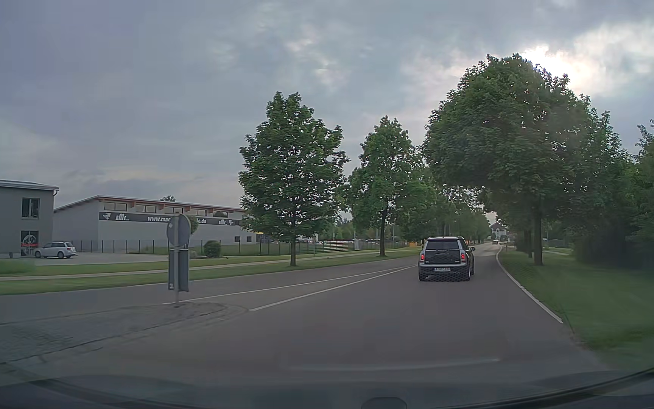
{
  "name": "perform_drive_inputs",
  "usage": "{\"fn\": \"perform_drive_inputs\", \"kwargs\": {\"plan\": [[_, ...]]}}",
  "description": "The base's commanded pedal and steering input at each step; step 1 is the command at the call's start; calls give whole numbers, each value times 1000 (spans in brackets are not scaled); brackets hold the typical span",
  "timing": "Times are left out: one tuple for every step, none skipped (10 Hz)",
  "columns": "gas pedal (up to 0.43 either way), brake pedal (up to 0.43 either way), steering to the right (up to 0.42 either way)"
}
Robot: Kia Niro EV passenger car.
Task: Follow the waypoints while adhering to traffic rules and regulations
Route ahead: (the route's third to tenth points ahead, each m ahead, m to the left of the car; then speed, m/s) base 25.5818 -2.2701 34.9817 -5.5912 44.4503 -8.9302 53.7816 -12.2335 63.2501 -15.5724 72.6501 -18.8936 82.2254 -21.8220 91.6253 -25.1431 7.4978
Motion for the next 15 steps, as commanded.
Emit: {"fn": "perform_drive_inputs", "kwargs": {"plan": [[177,0,113],[177,0,113],[177,0,113],[177,0,113],[177,0,113],[177,0,112],[177,0,113],[177,0,112],[189,0,110],[189,0,104],[189,0,96],[197,0,84],[209,0,75],[228,0,67],[228,0,62]]}}
